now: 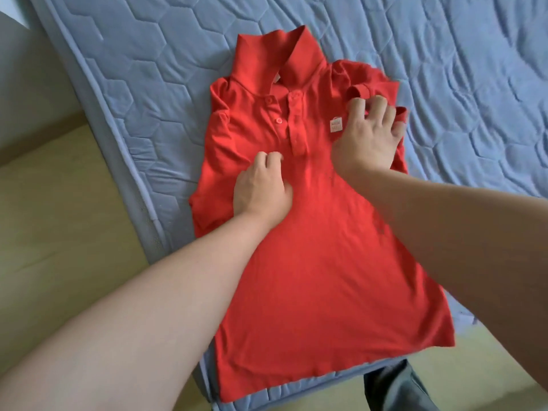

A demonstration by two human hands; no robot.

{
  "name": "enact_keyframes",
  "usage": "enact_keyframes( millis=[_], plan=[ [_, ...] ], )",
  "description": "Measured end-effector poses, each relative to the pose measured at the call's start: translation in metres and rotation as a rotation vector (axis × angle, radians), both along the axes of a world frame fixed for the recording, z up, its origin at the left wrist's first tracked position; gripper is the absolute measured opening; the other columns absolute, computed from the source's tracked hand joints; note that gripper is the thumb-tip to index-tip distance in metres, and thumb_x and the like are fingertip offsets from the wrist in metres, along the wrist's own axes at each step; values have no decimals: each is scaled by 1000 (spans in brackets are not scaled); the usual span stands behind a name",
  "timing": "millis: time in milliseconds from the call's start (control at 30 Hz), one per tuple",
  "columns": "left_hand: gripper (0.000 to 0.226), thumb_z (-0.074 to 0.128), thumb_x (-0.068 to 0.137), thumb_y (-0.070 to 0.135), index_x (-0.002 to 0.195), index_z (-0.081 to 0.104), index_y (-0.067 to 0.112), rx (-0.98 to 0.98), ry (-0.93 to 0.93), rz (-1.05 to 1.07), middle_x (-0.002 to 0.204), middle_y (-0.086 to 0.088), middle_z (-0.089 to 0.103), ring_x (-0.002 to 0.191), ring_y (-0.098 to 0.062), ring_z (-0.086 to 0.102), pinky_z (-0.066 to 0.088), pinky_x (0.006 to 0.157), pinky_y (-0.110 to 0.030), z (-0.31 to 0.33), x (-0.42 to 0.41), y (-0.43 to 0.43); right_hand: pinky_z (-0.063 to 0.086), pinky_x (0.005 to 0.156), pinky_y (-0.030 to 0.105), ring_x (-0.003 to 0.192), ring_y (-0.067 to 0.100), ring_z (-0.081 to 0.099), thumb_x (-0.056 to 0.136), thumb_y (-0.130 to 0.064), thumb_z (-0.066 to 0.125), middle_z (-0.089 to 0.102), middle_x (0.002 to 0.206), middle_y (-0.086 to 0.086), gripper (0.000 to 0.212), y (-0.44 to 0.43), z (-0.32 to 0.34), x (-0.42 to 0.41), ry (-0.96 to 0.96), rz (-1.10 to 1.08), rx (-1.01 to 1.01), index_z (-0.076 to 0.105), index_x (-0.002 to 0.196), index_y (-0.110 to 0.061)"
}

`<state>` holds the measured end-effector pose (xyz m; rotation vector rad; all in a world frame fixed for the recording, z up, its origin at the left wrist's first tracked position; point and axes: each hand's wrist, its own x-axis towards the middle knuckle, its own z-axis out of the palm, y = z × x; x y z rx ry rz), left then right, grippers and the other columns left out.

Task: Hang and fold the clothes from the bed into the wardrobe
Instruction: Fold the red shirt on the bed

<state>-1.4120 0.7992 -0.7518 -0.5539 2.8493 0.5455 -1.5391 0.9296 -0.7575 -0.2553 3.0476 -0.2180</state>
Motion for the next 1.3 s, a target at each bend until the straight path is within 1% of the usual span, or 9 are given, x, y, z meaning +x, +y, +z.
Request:
enact_keyframes(
  millis=[100, 367, 467, 533, 667, 767, 867, 1033, 1300],
  plan=[
    [37, 53, 90, 17, 127, 55, 18, 46, 22, -66, 122, -7, 53, 104, -33, 59, 46, 90, -42, 1, -39, 24, 21, 108, 54, 137, 35, 27, 74, -5, 51, 24, 154, 13, 75, 40, -1, -24, -90, 3, 135, 29, 145, -19],
    [31, 46, 94, 11, 118, 65, 16, 341, 109, 298, 120, -4, 65, 112, -21, 59, 40, 96, -24, 0, -149, 62, 37, 93, 44, 110, 33, 53, 94, -23, 48, 58, 116, 10, 27, 93, 0, -28, -98, 63, -220, 60, 115, -14],
    [23, 55, 94, 32, 94, 71, 16, 545, 44, 589, 96, -3, 72, 92, -23, 67, 52, 82, -32, 4, -186, 65, 43, 83, 45, 98, 34, 56, 95, -23, 51, 58, 108, 13, 23, 102, 2, -16, -20, 125, -379, 61, 109, -9],
    [45, 56, 90, 55, 95, 71, 13, 724, -18, 719, 92, -4, 72, 82, -22, 68, 58, 81, -37, 8, -205, 62, 43, 78, 45, 93, 35, 55, 94, -22, 53, 59, 104, 13, 18, 107, 3, -12, 33, 222, -364, 60, 103, -8],
    [71, 45, 81, 82, 98, 69, 17, 843, -255, 581, 93, 0, 70, 83, -16, 66, 50, 67, -29, 12, -226, 64, 44, 73, 45, 91, 35, 57, 93, -20, 57, 62, 113, 9, 11, 119, -4, -2, 42, 562, -256, 61, 100, -12],
    [70, 68, 68, 77, 111, 64, 23, 727, -442, 426, 98, 3, 69, 89, -15, 66, 48, 66, -29, 11, -228, 67, 44, 71, 42, 91, 31, 59, 90, -16, 61, 63, 126, 3, 12, 126, -12, 6, 29, 747, -235, 62, 101, -13],
    [59, 86, 69, 38, 118, 67, 12, 556, -325, 377, 107, -3, 72, 94, -21, 69, 56, 82, -35, -5, -225, 57, 48, 72, 44, 91, 31, 59, 88, -12, 61, 63, 131, 3, 13, 128, -18, 10, -13, 809, -220, 63, 100, -12],
    [39, 69, 90, 35, 115, 65, 5, 470, -240, 331, 115, -12, 69, 106, -29, 65, 53, 89, -37, -15, -195, 38, 46, 90, 42, 117, 27, 53, 95, -37, 50, 45, 150, -1, 34, 123, -21, 9, -325, 798, -101, 58, 123, -19],
    [26, 60, 89, 28, 112, 52, 19, -154, 250, 515, 126, -7, 50, 102, -32, 61, 44, 83, -42, 1, -126, -3, 51, 74, 45, 103, 35, 60, 97, -29, 47, 55, 126, 7, 29, 74, 5, -27, -219, 409, -314, 58, 121, -17]
  ],
)
